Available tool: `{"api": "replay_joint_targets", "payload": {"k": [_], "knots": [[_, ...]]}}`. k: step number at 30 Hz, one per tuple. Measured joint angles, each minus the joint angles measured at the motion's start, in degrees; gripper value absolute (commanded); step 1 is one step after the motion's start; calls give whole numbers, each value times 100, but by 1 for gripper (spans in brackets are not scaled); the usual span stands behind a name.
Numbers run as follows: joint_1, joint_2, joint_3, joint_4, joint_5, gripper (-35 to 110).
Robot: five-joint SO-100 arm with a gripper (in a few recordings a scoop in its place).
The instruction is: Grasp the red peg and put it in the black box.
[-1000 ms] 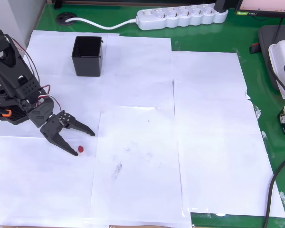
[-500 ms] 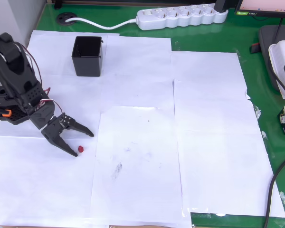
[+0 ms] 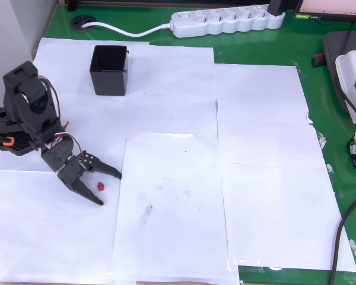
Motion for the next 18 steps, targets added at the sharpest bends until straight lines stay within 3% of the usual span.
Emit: {"api": "replay_joint_targets", "payload": {"k": [6, 18], "knots": [[35, 369, -149, -492, -141, 33], [492, 105, -281, -123, -1424, 32]]}}
